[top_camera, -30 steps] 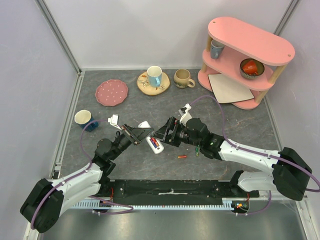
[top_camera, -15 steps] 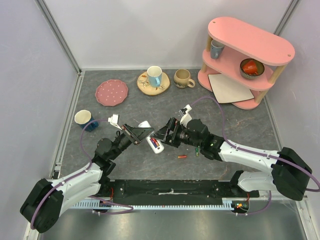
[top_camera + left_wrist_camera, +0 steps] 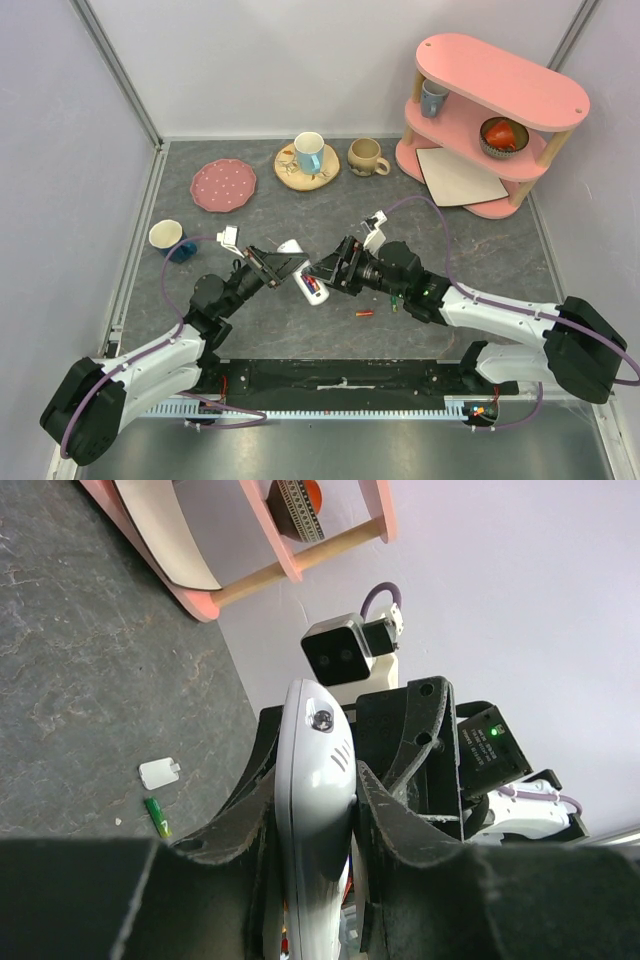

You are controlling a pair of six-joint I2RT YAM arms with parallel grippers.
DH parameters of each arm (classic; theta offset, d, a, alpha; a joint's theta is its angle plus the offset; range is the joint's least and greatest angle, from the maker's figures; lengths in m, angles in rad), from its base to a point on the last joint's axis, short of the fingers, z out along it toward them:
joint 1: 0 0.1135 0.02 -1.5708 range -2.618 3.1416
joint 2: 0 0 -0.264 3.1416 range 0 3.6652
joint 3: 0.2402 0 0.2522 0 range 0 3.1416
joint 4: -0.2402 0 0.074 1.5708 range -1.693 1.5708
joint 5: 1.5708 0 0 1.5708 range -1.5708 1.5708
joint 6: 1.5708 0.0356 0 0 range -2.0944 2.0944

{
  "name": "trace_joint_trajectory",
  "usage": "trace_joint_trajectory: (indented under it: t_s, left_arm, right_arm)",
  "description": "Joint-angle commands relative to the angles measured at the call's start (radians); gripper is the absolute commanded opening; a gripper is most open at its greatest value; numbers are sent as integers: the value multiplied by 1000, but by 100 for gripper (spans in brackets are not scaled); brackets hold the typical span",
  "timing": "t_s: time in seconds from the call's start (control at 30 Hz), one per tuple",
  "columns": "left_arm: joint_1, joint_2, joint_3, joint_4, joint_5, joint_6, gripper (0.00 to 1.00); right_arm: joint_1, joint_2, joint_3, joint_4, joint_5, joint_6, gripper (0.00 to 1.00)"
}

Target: Load the batteries into the remote control

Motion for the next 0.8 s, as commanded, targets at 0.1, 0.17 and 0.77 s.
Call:
trace_joint_trajectory:
  t_s: [0.1,0.17,0.77]
  left_arm:
    - [5,-16,76,87,-45,-17,2]
    - [5,-16,80,87,-45,-17,2]
    - [5,-19,102,90,-44,-29,2]
  right_arm:
    - [2,-18,-42,-22,-13,-7,90]
    - [3,-19,-45,-19,-16,-7,89]
    - [3,-12,-82,12,-22,0,84]
